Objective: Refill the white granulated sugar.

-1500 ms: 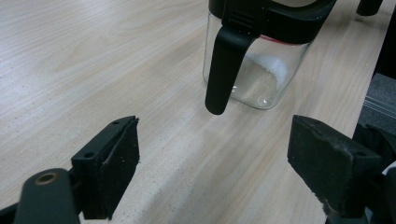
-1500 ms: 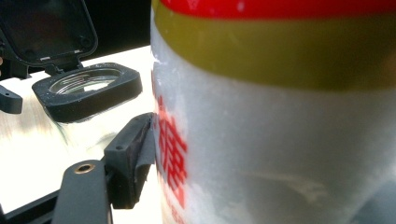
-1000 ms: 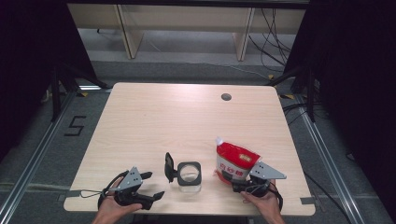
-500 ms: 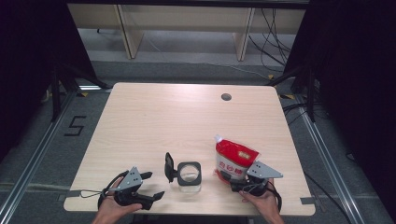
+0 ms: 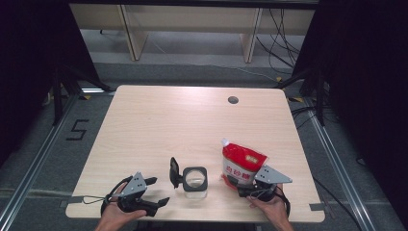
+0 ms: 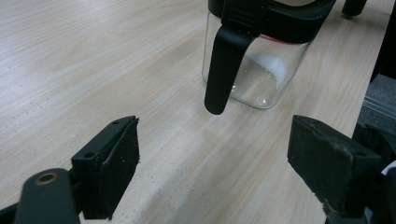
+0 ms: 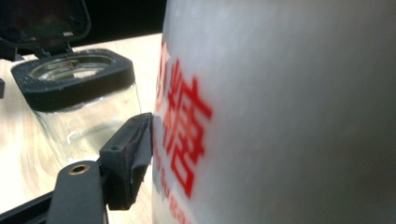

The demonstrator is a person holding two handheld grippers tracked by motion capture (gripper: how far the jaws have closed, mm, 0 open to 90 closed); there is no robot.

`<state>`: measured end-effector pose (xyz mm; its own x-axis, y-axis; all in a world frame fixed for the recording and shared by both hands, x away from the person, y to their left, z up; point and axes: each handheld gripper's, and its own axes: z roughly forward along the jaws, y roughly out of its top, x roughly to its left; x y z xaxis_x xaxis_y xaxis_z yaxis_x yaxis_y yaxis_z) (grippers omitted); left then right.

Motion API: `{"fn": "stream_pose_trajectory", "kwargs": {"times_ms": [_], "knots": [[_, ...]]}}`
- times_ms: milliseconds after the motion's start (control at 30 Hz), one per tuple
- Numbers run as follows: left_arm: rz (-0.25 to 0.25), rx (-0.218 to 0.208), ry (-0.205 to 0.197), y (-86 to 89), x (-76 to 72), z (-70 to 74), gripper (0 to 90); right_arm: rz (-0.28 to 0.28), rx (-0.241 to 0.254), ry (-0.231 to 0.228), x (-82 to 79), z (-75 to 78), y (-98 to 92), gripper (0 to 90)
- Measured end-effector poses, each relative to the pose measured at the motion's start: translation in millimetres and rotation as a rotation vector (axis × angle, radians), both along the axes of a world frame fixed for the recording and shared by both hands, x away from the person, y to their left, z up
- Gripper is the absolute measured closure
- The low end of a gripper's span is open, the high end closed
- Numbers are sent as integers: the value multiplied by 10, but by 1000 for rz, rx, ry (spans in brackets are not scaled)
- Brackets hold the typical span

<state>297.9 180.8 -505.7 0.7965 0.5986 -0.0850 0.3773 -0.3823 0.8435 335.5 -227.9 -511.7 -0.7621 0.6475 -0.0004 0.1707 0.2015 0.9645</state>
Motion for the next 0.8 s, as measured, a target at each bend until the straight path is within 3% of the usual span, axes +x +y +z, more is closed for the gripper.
{"fn": "stream_pose_trajectory", "kwargs": {"times_ms": [267,367,400,433,567,600,800], "knots": [[-3,-4,-7,-8,4,-5,162,20,-11,3,8,6,1,289],[-4,-5,-13,-12,5,-7,162,-7,-13,-15,14,-1,2,289],[-10,7,-16,-5,9,-5,162,-5,-10,17,-5,1,12,289],[-13,4,-14,-7,12,-8,162,-5,-10,17,-5,1,12,289],[-15,3,-14,-9,15,-11,162,-1,-7,-21,35,-22,22,288],[-14,2,-14,-10,15,-11,162,12,-15,0,34,-15,16,288],[-16,6,-18,-5,13,-2,163,11,-14,2,49,-17,22,302]]}}
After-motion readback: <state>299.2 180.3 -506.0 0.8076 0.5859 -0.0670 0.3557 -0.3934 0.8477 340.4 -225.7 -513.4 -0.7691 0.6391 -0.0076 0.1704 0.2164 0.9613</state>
